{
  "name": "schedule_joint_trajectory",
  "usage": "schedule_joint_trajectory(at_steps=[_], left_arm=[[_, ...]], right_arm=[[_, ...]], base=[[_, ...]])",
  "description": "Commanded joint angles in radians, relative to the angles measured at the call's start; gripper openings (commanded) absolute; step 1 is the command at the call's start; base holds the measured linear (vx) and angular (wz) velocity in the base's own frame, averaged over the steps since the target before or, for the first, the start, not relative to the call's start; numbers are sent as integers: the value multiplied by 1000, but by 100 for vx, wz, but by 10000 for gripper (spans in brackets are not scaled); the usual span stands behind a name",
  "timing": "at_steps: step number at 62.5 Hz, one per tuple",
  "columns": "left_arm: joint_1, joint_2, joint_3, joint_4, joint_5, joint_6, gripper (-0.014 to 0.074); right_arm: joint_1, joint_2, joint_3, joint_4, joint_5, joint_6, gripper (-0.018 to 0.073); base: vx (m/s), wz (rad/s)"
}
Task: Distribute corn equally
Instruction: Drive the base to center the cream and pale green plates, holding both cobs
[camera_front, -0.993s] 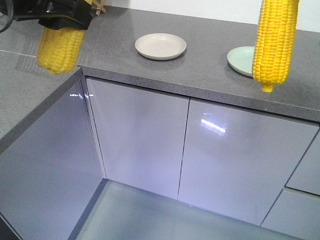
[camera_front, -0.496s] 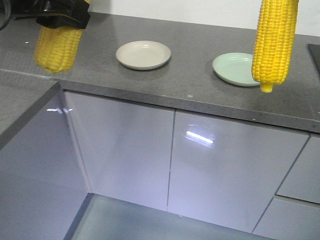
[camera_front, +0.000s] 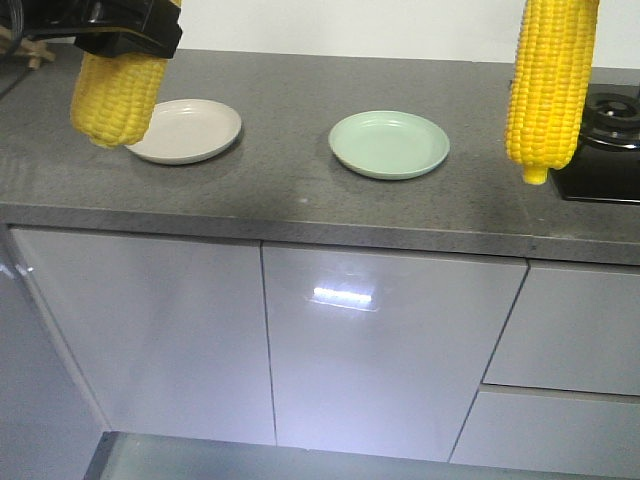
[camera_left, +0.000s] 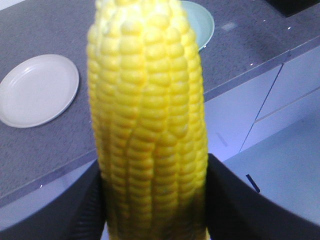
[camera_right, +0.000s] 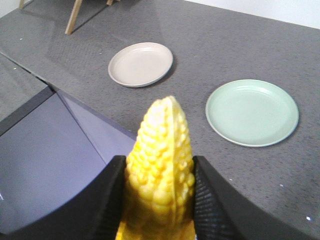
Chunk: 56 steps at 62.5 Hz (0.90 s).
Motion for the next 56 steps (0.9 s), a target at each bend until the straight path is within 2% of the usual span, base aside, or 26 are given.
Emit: schedule_joint_trajectory(at_steps=[1,23,56], left_arm=[[-3,-33,-22,1,-30,-11,-8],[-3,-33,-22,1,-30,-11,-8],[-3,-33,-22,1,-30,-11,-8]], right_arm=[[-5,-26,-20,35,2,-7,101],[-5,-26,-20,35,2,-7,101],[-5,-26,-20,35,2,-7,101]], base=[[9,-26],[8,-14],[5,12]])
